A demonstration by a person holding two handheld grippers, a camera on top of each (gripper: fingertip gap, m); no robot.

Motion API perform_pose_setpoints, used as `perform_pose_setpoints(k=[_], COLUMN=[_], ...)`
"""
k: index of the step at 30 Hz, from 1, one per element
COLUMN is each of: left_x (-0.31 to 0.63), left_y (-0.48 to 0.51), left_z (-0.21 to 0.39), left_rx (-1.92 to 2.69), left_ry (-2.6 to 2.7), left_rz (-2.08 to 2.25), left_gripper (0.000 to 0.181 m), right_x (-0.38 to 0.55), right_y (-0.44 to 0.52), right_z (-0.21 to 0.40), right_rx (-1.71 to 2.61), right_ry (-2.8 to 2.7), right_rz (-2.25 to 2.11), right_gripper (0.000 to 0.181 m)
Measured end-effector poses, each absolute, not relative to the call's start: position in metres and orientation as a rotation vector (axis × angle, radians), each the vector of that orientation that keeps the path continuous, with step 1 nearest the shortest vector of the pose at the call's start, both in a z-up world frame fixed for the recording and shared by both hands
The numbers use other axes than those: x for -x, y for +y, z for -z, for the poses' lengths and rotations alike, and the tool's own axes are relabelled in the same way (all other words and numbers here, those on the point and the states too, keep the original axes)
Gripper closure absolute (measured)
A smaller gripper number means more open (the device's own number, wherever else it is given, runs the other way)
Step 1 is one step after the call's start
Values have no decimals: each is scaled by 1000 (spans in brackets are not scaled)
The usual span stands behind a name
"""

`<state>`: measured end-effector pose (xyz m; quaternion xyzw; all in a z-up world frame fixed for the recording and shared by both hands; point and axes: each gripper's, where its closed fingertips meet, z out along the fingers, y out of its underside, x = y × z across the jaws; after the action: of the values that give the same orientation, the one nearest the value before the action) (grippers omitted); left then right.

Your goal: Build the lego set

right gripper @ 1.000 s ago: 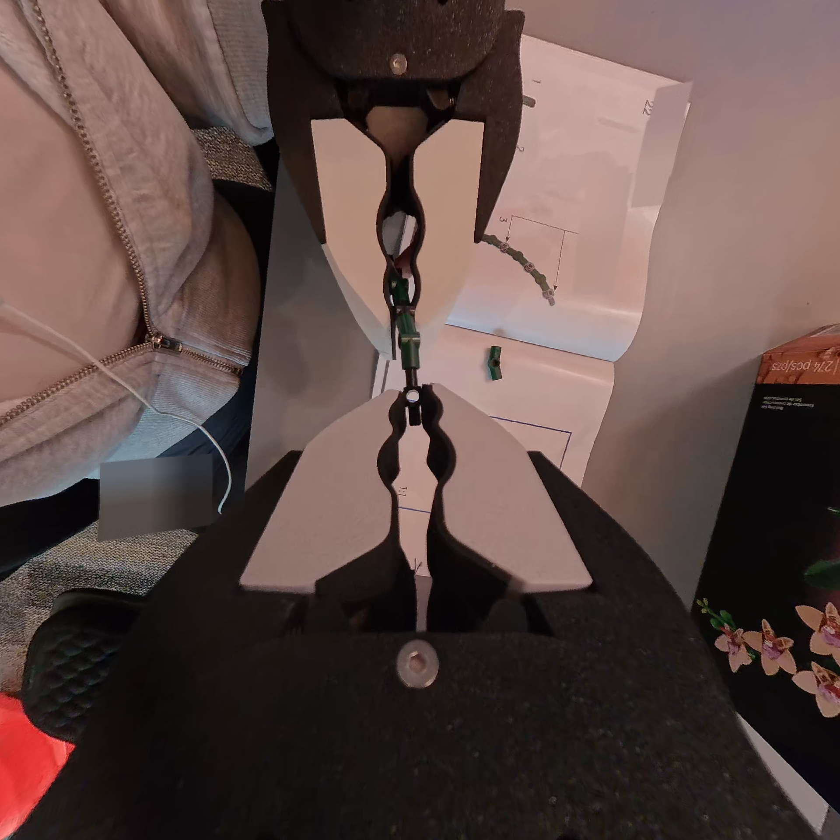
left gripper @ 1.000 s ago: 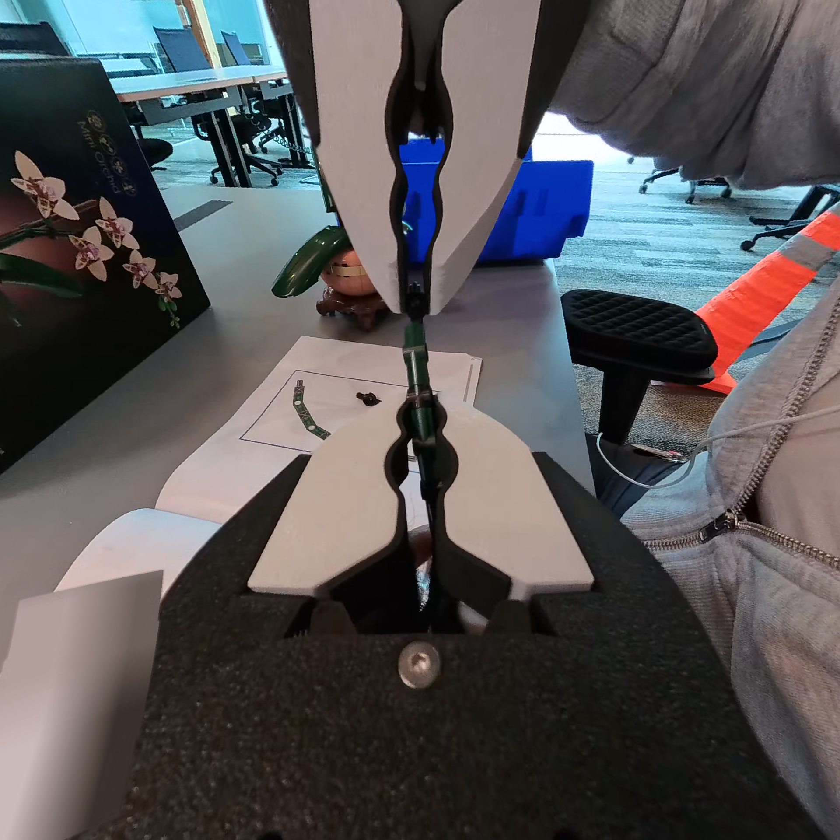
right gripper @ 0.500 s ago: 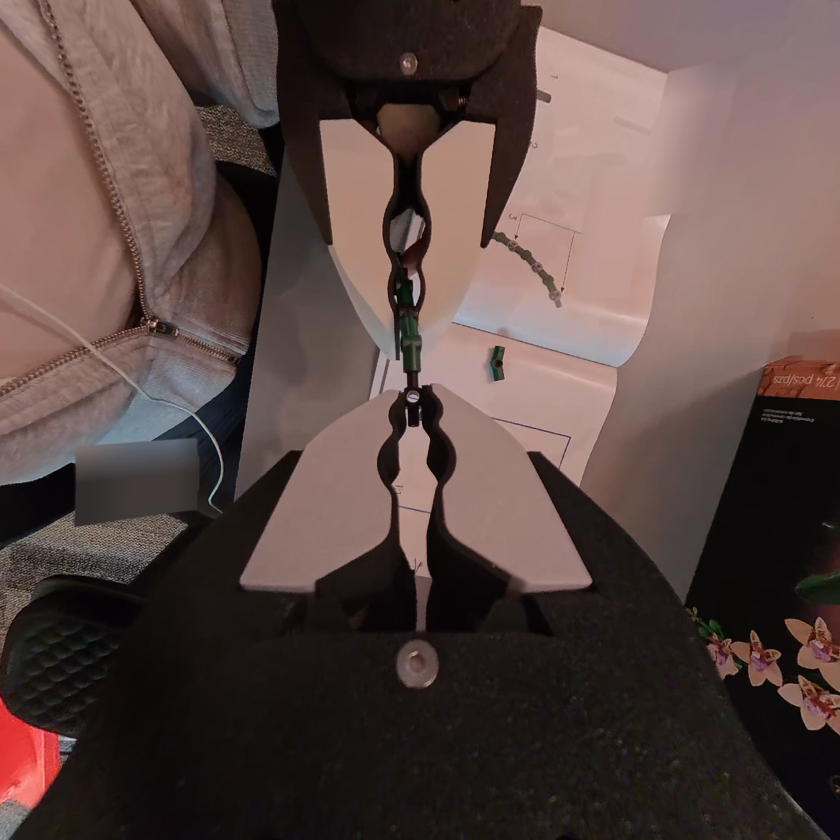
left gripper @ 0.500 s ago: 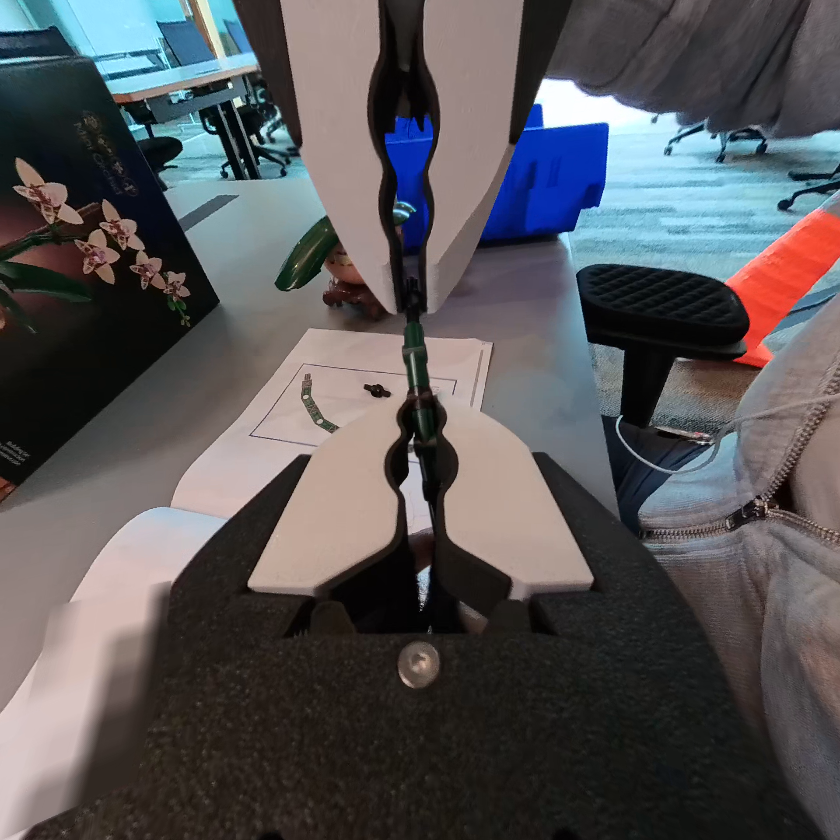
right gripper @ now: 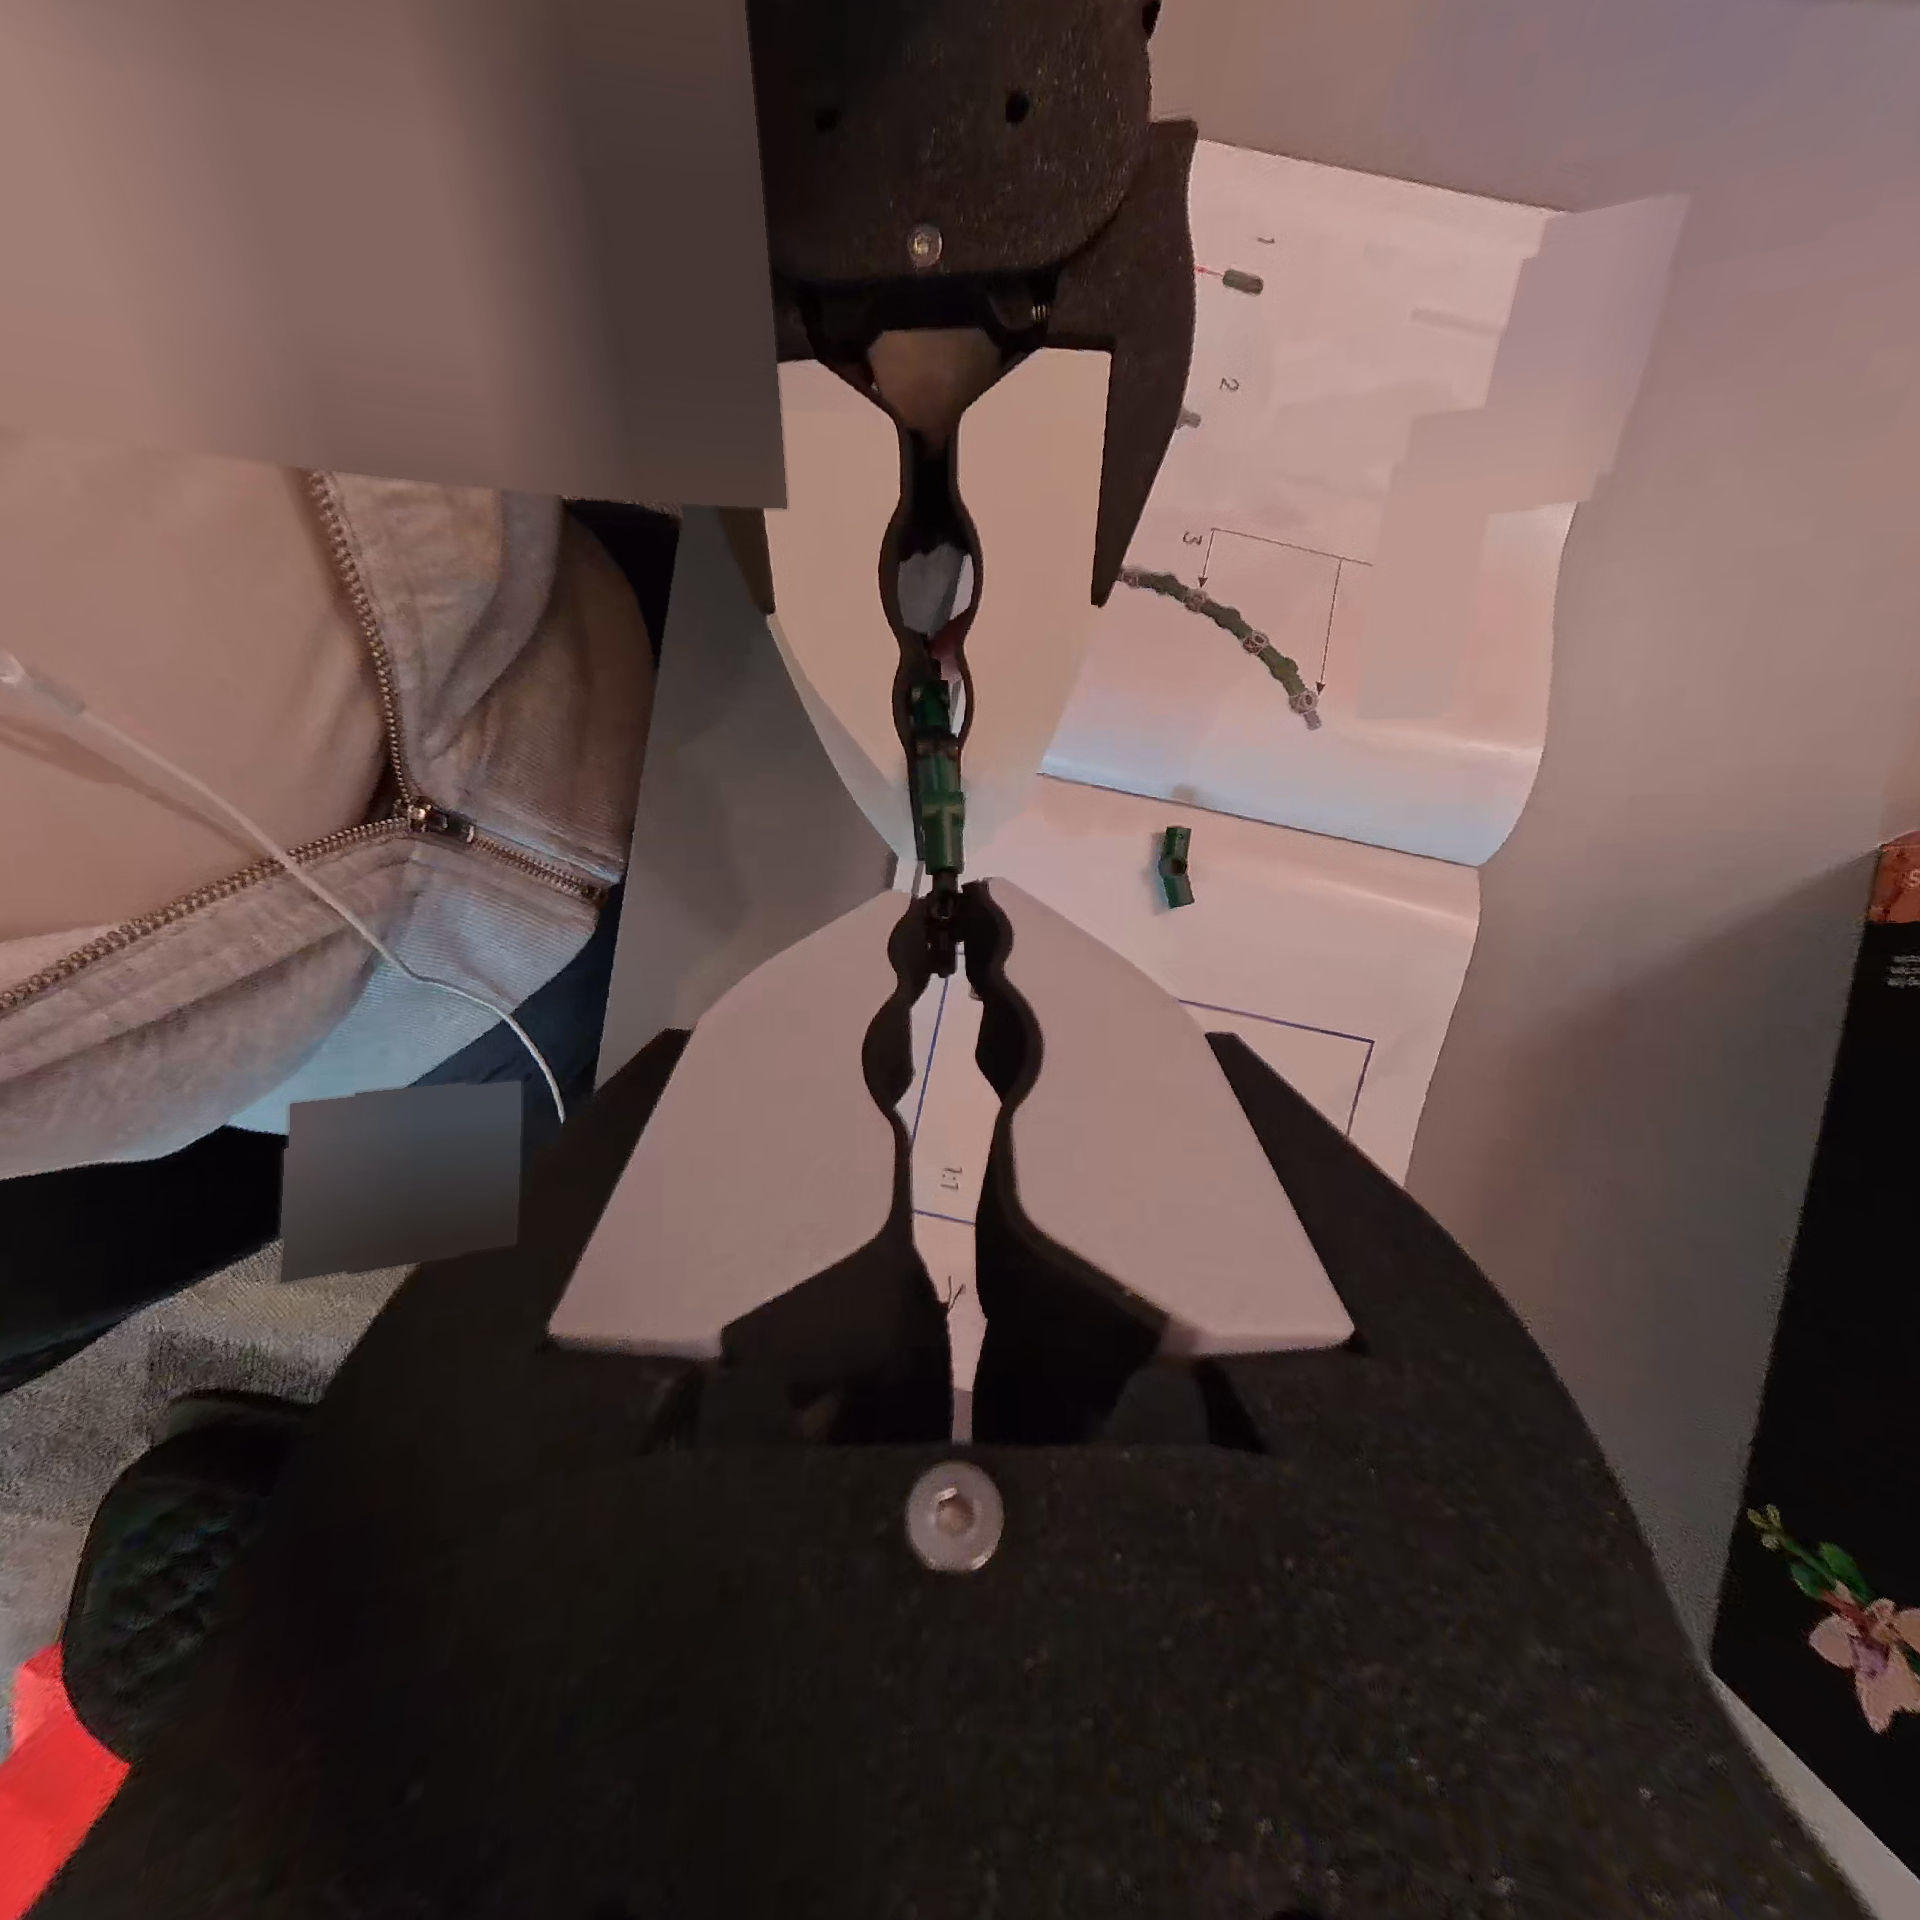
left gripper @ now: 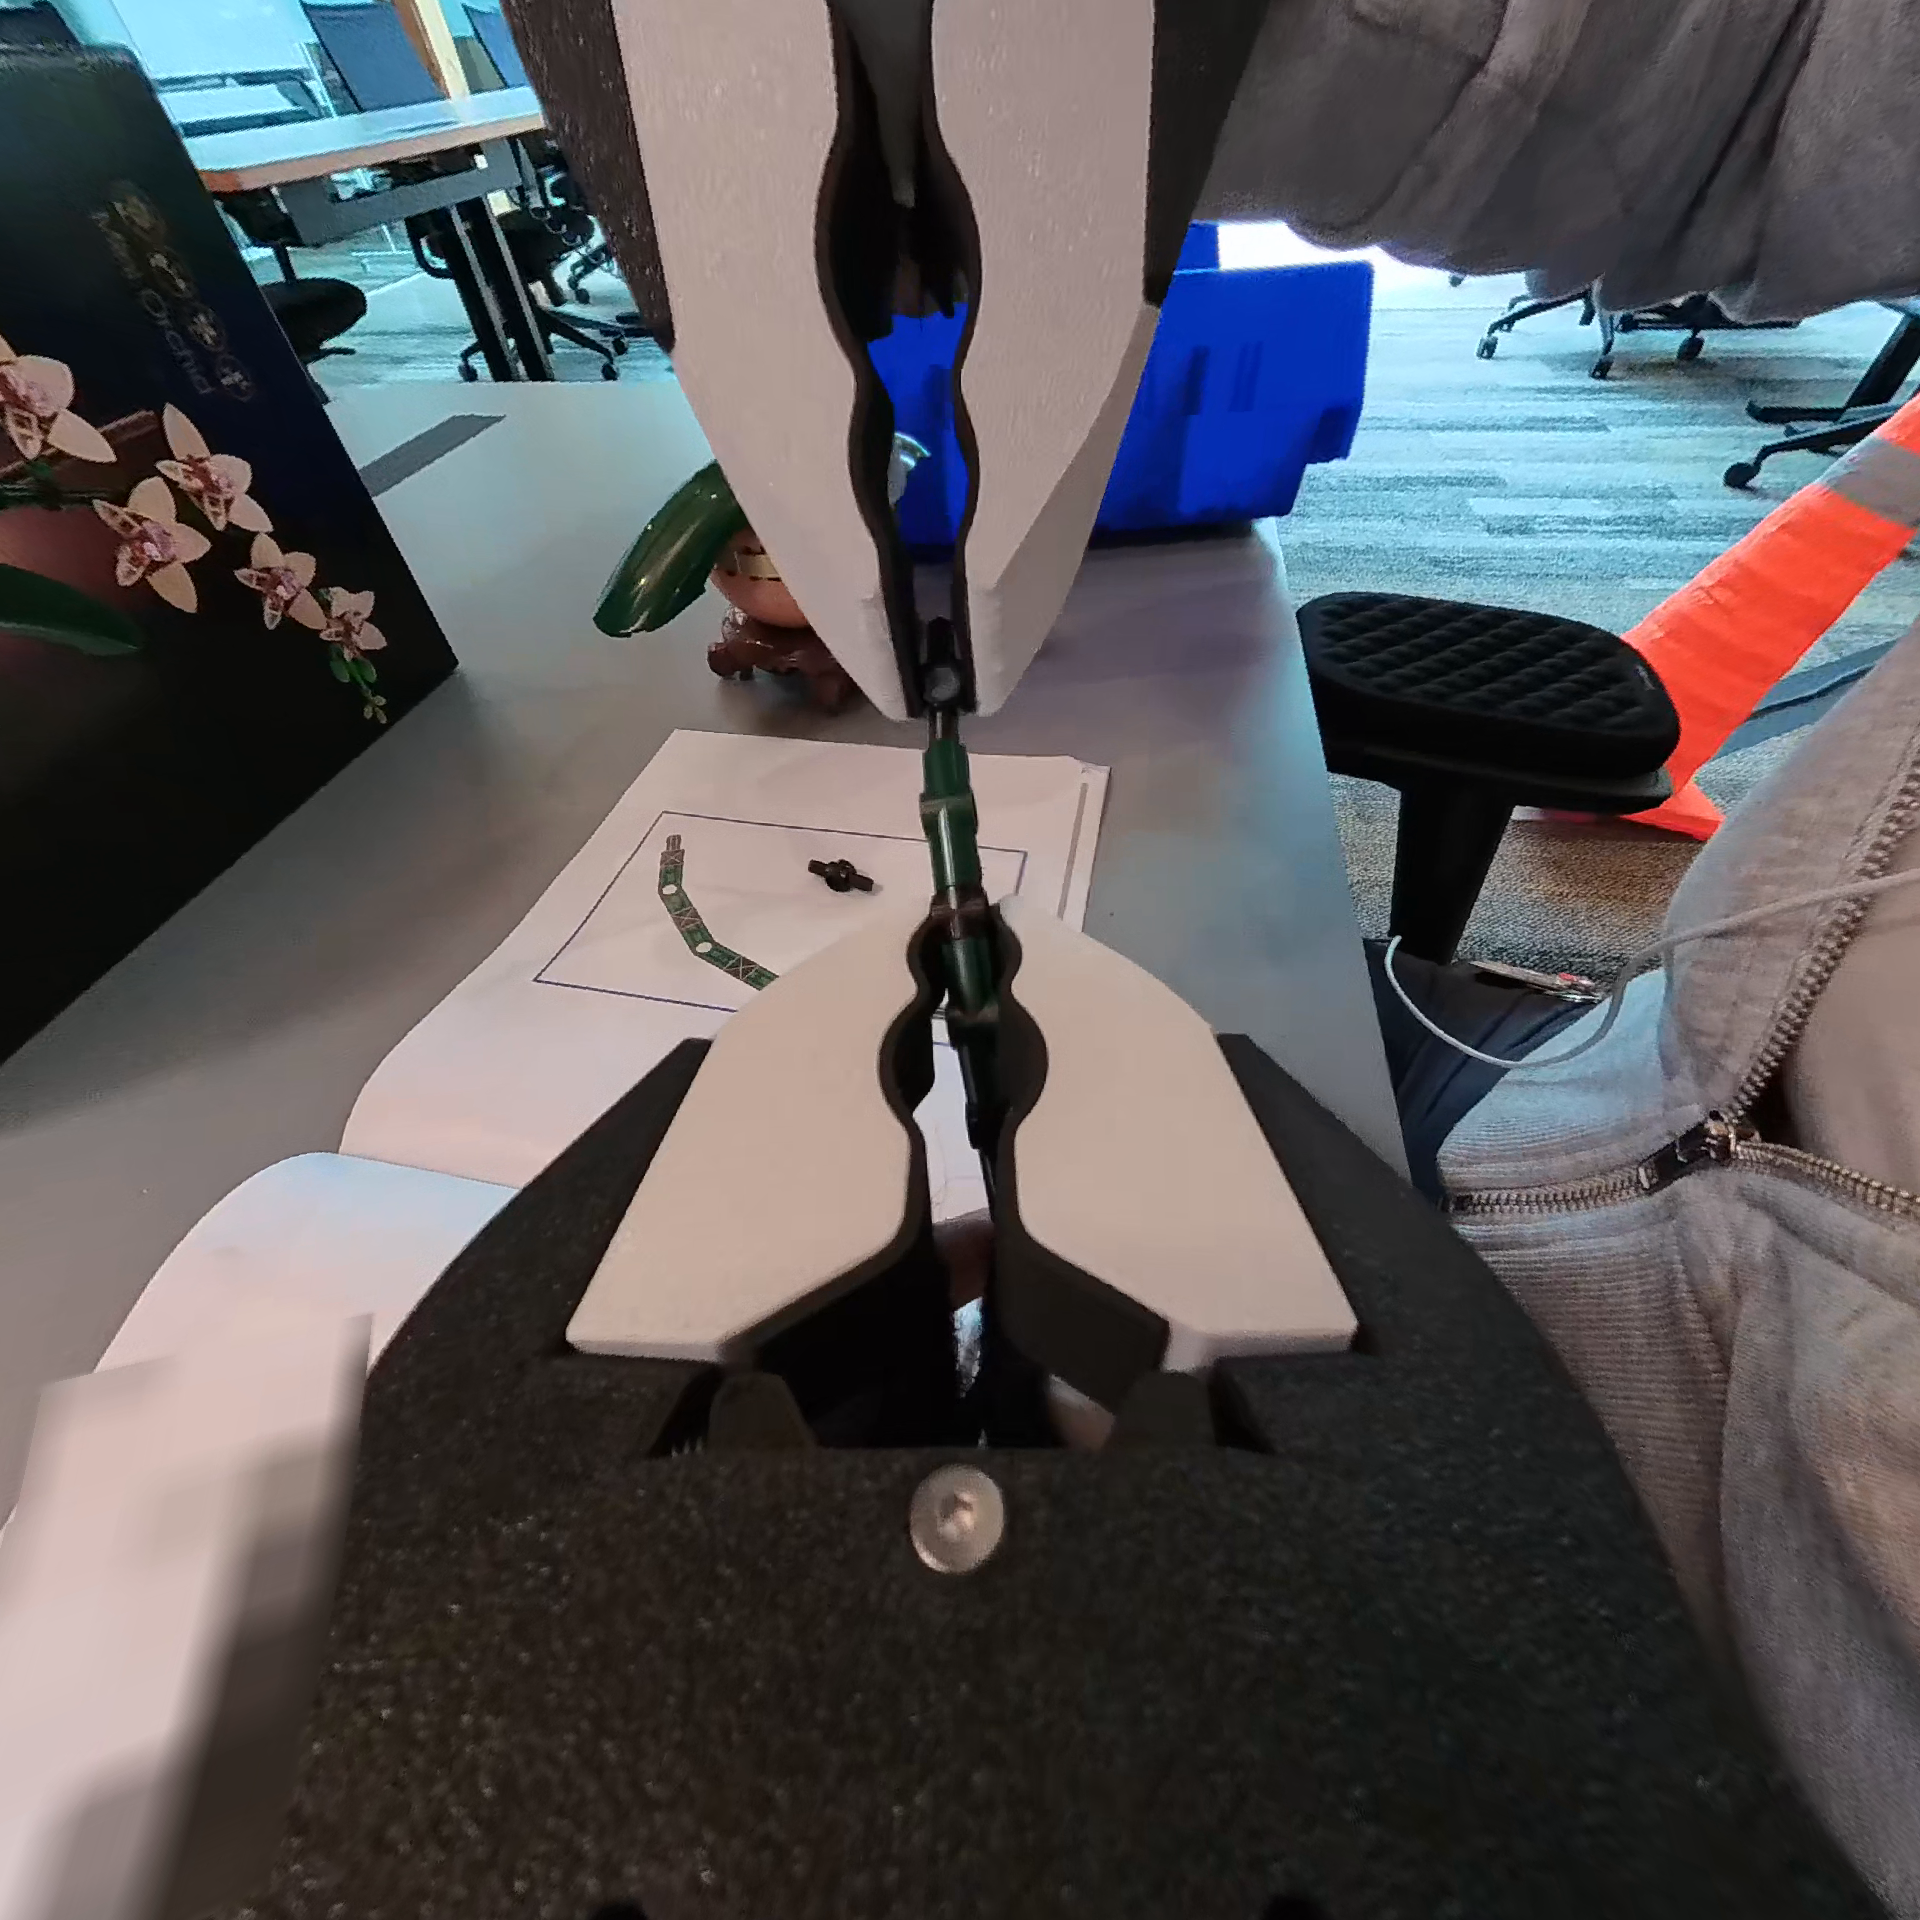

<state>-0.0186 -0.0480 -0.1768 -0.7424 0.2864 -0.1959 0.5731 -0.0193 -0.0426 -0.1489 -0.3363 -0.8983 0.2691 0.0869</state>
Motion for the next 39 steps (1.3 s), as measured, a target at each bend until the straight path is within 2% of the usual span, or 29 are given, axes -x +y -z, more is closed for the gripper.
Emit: perform_pose_setpoints(k=[8,18,39], left_x=[21,20,16], left_y=[-53,-56,-59], left_z=[142,157,167], left_rx=[1536,1639,1681], left_ry=[549,633,676], left_rz=[630,544,565], left_gripper=[176,176,176], right_x=[30,25,23], right_y=[-53,-53,-59], right_z=[117,133,143], right_rx=[1046,1019,1028], right_ry=[-2411,-2526,-2538], right_rz=[-1292,-1113,-1196], right_gripper=[175,175,175])
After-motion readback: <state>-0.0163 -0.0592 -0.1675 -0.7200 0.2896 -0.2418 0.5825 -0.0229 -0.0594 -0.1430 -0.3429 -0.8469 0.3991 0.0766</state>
